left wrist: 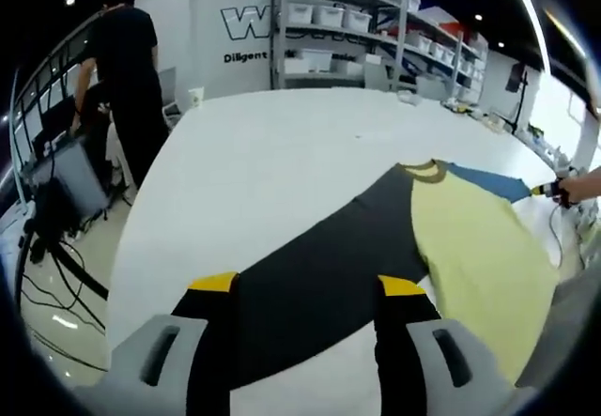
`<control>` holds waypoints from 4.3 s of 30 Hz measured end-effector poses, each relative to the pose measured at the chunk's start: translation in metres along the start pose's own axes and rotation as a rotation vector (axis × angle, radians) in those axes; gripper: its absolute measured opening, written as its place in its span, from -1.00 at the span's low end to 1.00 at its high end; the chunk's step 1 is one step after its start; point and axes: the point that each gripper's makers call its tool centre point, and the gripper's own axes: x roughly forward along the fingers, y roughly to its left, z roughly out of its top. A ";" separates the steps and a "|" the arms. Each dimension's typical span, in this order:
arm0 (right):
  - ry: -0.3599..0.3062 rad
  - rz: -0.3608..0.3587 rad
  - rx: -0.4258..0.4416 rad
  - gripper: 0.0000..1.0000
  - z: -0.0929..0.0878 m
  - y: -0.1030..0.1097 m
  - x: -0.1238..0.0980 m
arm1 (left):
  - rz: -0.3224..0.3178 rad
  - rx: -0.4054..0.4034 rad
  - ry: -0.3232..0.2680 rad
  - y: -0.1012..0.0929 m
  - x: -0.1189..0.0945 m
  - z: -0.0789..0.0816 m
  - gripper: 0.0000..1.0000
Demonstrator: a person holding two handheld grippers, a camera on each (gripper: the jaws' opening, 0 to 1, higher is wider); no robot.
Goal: Fold the garment on the visible template until the final outline fits inside the template.
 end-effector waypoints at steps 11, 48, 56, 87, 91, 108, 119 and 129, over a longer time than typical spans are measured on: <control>-0.009 -0.057 0.036 -1.00 0.000 -0.003 0.002 | -0.064 0.008 -0.056 -0.038 0.001 0.007 0.68; -0.379 0.344 -0.397 -1.00 0.131 0.279 -0.061 | -0.111 0.015 -0.158 -0.068 -0.025 0.011 0.98; -0.394 0.497 -0.469 -1.00 0.135 0.372 -0.059 | -0.111 0.012 -0.190 -0.070 -0.040 0.016 0.98; -0.068 0.672 -0.838 -1.00 -0.066 0.519 0.017 | -0.074 0.005 -0.150 -0.061 -0.056 -0.012 0.98; -0.056 0.671 -0.882 -1.00 -0.075 0.526 0.023 | -0.073 0.008 -0.142 -0.061 -0.056 -0.014 0.98; 0.034 0.685 -0.992 -1.00 -0.101 0.548 0.047 | -0.052 -0.033 -0.123 -0.052 -0.054 -0.025 0.98; 0.073 0.812 -0.953 -0.90 -0.113 0.558 0.020 | -0.003 -0.102 -0.116 -0.024 -0.054 -0.036 0.97; 0.032 0.889 -0.929 -0.63 -0.118 0.547 -0.019 | 0.227 -0.338 -0.110 0.062 -0.058 -0.066 0.79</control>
